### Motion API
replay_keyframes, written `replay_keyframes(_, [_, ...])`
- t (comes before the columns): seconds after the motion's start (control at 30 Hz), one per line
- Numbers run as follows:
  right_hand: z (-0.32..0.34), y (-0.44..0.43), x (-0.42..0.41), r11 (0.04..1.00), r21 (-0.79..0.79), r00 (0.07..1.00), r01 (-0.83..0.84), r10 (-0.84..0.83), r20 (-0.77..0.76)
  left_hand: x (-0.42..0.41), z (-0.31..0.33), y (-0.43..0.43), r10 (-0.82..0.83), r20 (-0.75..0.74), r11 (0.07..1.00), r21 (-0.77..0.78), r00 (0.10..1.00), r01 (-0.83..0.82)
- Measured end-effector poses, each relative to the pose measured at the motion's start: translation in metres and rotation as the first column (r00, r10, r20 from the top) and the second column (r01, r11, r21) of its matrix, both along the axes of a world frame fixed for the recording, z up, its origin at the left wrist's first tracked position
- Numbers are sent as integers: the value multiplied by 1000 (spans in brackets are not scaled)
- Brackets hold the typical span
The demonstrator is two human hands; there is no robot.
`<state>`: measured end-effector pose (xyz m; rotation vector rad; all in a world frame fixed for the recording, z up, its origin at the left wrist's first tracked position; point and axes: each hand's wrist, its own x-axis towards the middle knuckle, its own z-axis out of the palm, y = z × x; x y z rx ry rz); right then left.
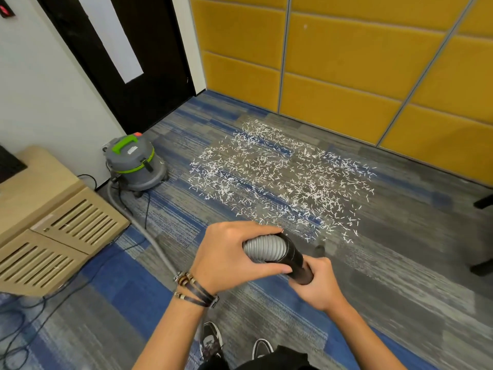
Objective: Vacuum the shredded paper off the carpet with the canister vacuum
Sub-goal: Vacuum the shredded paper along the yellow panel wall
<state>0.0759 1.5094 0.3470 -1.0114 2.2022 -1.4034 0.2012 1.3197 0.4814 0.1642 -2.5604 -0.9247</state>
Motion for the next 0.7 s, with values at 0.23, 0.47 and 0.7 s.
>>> replay_keyframes(0.23, [12,-11,-3,997,-77,999,-16,12,-47,-1,15,-4,21,-83,999,28,996,-18])
replay_keyframes(0.47, [-7,5,-16,999,37,996,9,-6,-93,-4,3,-3,22,89,998,63,996,-27])
replay_keyframes(0.7, [-4,-22,2,999,39,999,-27,28,-23,11,-3,-18,99,90,992,71,991,-105])
